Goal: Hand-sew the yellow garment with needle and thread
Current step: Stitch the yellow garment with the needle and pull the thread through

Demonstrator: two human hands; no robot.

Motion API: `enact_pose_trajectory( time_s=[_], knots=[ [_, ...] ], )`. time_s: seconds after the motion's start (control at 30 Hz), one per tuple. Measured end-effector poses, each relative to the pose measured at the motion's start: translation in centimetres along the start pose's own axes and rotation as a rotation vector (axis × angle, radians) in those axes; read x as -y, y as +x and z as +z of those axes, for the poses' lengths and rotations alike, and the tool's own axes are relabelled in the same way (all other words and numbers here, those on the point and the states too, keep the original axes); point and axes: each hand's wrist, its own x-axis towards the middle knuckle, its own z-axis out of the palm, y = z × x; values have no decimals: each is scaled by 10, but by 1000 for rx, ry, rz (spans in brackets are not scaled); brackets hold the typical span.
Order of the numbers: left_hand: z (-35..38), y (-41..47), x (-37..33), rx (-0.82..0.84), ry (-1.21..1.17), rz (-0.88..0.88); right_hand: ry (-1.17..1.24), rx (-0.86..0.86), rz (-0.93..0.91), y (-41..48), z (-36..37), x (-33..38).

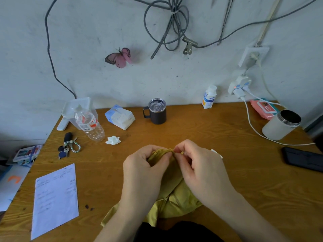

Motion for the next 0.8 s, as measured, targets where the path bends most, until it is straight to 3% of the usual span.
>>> enact_pose_trajectory(
  time_s=[0.23,0.8],
  knots=[
    [3,-2,-1,33,31,34,-16,12,23,-1,3,-5],
    [-3,6,-2,62,-9,-33,577,287,271,7,-14,-25]
  ],
)
